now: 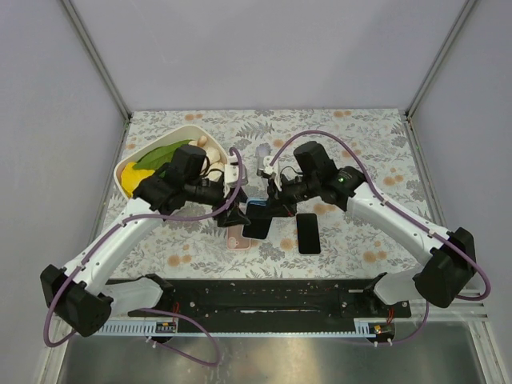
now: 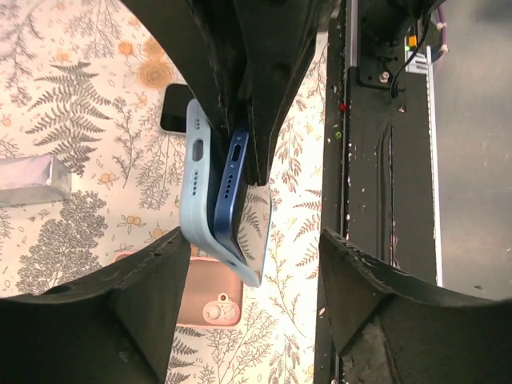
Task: Take the phone out of the phone case
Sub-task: Remove the phone case from the phone.
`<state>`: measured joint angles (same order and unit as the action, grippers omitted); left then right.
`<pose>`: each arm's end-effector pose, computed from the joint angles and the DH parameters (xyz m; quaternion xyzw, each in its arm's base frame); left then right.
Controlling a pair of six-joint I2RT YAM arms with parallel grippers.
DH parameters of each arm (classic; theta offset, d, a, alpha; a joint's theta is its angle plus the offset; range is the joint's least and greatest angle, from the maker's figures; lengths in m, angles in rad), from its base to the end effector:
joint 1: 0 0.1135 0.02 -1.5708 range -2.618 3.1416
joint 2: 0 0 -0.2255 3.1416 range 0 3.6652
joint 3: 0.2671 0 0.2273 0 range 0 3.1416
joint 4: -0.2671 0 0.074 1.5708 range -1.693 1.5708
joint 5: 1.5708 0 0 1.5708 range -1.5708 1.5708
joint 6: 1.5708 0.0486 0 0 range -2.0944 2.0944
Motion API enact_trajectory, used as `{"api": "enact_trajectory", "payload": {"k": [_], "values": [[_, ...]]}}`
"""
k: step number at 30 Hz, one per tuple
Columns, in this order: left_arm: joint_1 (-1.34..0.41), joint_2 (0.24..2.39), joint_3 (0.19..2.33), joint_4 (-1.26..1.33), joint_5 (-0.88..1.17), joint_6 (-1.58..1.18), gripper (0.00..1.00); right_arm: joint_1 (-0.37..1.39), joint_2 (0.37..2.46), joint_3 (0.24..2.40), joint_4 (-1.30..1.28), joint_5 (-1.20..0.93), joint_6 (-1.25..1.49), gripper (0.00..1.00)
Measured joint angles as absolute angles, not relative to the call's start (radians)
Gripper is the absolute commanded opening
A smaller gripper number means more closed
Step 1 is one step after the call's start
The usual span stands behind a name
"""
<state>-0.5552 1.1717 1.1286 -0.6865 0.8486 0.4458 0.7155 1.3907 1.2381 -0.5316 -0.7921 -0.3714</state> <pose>0.1789 -0.1539 0.3010 0.5467 0.6492 -0.3956 0.3510 0.1956 0.2158 0.2930 -0.5726 0.6278 0.4111 0.3302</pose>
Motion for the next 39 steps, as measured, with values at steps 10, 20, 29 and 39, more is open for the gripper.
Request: {"api": "enact_trajectory", "payload": {"k": [10, 20, 29, 39], "values": [[-0.476, 1.135, 1.139, -0.644, 0.906, 0.337, 0.74, 0.715, 1.375, 1.2, -0.577, -0.723, -0.429, 0.0], [-0.467, 1.23, 1.177, -0.545, 0.946, 0.119, 0.71, 0.715, 1.332, 1.203, -0.6, -0.727, -0.461, 0.0], [-0.467, 1.326, 1.196, -0.448, 0.978, -0.075, 0.67, 0.715, 1.332, 1.204, -0.628, -0.728, -0.476, 0.0], [-0.467, 1.377, 1.217, -0.393, 0.984, -0.177, 0.66, 0.716, 1.328, 1.204, -0.633, -0.728, -0.483, 0.0]]}}
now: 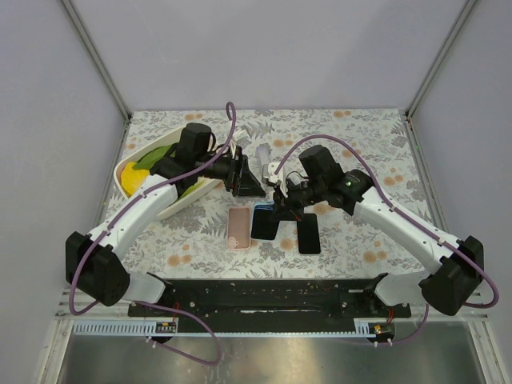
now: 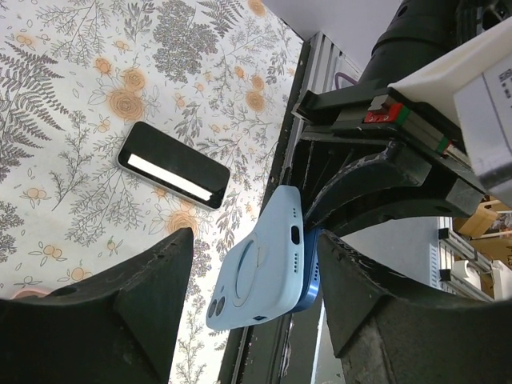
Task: Take the phone out of the phone case
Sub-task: Remove the phone case from the phone.
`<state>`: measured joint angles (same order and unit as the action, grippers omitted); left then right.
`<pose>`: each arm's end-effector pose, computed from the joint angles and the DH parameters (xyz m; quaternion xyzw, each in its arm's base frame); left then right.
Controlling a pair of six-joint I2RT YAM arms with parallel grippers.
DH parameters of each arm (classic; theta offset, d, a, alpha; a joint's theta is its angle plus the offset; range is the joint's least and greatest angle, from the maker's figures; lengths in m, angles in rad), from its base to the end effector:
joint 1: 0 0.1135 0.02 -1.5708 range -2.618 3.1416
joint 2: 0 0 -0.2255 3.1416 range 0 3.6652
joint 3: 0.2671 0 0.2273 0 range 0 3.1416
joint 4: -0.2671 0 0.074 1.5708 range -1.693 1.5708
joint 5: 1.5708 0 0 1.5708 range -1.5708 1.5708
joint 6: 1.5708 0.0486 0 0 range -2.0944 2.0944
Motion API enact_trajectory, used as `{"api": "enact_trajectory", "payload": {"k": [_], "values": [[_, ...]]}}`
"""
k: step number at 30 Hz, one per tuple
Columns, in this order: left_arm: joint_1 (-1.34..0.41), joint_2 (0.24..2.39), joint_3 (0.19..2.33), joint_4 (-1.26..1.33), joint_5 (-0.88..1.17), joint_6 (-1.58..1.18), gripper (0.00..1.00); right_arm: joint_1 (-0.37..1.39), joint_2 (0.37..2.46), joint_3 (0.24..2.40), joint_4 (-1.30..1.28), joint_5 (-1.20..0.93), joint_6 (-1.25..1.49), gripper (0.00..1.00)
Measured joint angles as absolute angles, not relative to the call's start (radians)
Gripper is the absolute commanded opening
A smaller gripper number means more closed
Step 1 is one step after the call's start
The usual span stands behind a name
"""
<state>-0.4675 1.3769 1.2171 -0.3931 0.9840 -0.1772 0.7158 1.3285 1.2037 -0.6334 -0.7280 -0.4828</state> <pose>0.2392 -0.1661 0.3061 0.3391 0.7283 -0.5273 0.2767 0.1832 0.2022 0.2888 -0.6004 0.6295 0.3677 0.3288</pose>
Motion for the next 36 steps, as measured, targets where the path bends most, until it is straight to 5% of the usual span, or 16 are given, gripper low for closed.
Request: {"api": "enact_trajectory", "payload": {"k": [21, 36], "values": [[-0.545, 1.377, 1.217, -0.424, 0.982, -0.128, 0.63, 0.716, 1.328, 1.225, -0.633, -0.726, -0.484, 0.0], [-0.567, 1.393, 1.235, -0.471, 0.97, -0.084, 0.46, 0.716, 1.328, 1.225, -0.641, -0.718, -0.487, 0.0]]}}
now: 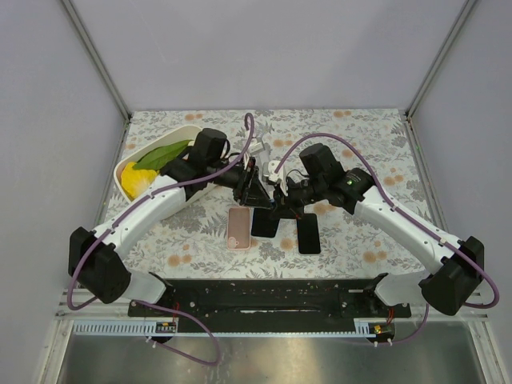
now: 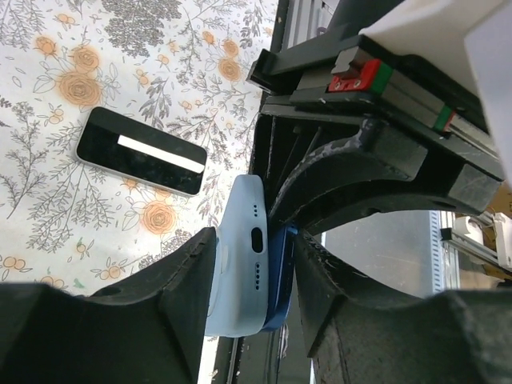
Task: Take the phone out of the phone case
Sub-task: Remove the phone case from the phone.
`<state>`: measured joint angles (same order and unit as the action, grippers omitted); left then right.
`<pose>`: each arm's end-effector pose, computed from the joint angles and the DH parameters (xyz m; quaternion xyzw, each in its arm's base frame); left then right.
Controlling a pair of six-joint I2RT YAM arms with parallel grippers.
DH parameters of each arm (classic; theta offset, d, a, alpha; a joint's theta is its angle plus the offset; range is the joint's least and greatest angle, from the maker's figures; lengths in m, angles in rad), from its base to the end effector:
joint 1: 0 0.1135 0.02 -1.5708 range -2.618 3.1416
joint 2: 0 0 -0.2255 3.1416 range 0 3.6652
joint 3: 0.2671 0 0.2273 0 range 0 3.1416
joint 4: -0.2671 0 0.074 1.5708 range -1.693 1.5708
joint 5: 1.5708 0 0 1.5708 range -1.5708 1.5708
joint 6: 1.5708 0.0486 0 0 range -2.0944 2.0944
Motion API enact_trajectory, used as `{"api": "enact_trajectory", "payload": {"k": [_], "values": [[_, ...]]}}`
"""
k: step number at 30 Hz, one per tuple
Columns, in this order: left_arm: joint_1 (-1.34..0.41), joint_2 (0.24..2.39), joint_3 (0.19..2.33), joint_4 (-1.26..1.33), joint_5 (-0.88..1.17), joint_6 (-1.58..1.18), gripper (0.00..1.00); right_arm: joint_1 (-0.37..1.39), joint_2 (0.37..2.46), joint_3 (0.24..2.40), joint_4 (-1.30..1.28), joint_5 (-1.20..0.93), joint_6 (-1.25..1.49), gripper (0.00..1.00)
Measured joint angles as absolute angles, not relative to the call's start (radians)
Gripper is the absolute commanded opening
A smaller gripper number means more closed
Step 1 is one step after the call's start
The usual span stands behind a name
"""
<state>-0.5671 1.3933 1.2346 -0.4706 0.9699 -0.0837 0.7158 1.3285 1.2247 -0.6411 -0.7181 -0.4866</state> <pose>0.2215 -0.1886 0.3003 0.3940 0.7149 -0.5219 0.2474 0.1839 0.2023 0.2944 -0.6013 0.6274 0.3627 0.3365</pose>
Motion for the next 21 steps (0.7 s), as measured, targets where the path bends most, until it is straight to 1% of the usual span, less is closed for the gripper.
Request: {"api": "enact_trajectory", "payload": {"k": [4, 10, 13, 20, 21], "values": [[-0.568, 1.42, 1.245, -0.471, 0.994, -0.107, 0.44, 0.716, 1.328, 1.224, -0.649, -0.714, -0.493, 0.0], [-0.57, 1.433, 1.245, -0.462, 1.007, -0.146, 0.33, 0.716, 1.328, 1.224, -0.657, -0.691, -0.498, 0.0], [-0.572, 1.435, 1.245, -0.461, 1.01, -0.156, 0.25, 0.716, 1.328, 1.224, -0.659, -0.689, -0.5, 0.0], [-0.574, 1.449, 1.245, -0.447, 1.019, -0.189, 0.0, 0.718, 1.321, 1.222, -0.675, -0.673, -0.513, 0.0], [-0.575, 1.453, 1.245, -0.446, 1.021, -0.195, 0.0, 0.719, 1.32, 1.222, -0.678, -0.671, -0.517, 0.0]]}}
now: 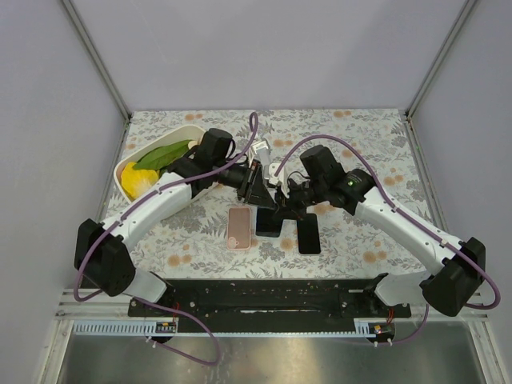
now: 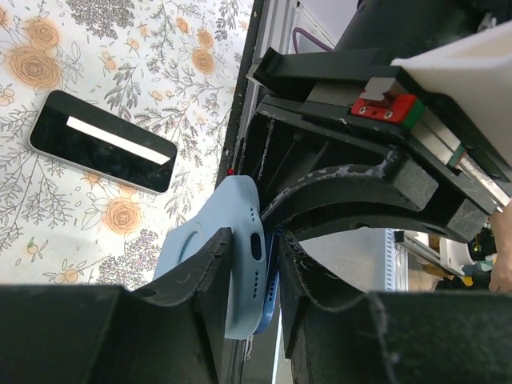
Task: Take the phone out of the phone case
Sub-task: Remove the phone case from the phone, then place the phone case at the center of the board.
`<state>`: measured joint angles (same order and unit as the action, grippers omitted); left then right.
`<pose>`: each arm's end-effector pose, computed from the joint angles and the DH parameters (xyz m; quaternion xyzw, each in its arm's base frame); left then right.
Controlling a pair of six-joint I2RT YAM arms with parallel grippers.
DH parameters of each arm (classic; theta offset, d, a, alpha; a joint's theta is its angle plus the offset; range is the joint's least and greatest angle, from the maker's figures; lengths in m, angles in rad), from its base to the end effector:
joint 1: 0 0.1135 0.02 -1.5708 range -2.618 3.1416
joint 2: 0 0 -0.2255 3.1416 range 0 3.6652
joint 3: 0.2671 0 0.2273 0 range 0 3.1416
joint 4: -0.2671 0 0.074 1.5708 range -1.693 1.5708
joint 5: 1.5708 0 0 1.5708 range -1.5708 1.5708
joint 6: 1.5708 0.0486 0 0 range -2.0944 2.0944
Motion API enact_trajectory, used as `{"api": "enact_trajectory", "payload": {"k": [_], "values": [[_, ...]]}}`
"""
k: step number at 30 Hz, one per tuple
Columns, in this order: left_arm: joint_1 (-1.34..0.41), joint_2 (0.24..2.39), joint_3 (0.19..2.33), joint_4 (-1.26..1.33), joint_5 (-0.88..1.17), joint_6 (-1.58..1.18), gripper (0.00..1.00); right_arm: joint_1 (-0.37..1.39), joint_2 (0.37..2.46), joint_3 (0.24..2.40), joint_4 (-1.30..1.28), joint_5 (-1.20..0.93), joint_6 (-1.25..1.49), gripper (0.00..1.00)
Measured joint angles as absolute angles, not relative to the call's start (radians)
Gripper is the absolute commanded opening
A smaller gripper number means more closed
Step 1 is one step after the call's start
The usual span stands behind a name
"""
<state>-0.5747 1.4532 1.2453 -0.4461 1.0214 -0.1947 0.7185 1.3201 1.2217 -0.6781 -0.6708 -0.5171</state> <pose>0.2287 -0.1975 0.2904 0.3602 0.7274 -0.5512 0.1933 0.1819 0.1992 0.2916 -0.6082 0.6361 0.3387 0.3329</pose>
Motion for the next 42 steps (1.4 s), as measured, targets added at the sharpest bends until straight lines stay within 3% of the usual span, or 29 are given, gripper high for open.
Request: {"api": "enact_trajectory", "payload": {"k": [16, 31, 42], "values": [[-0.572, 1.477, 1.25, -0.426, 0.881, -0.183, 0.0, 0.746, 1.299, 1.213, -0.723, -0.71, -0.537, 0.0], [-0.532, 1.481, 1.264, -0.508, 0.873, -0.033, 0.0, 0.753, 1.273, 1.213, -0.719, -0.719, -0.525, 0.0], [-0.525, 1.606, 1.278, -0.545, 0.849, 0.089, 0.0, 0.753, 1.213, 1.219, -0.731, -0.723, -0.463, 0.0]]}}
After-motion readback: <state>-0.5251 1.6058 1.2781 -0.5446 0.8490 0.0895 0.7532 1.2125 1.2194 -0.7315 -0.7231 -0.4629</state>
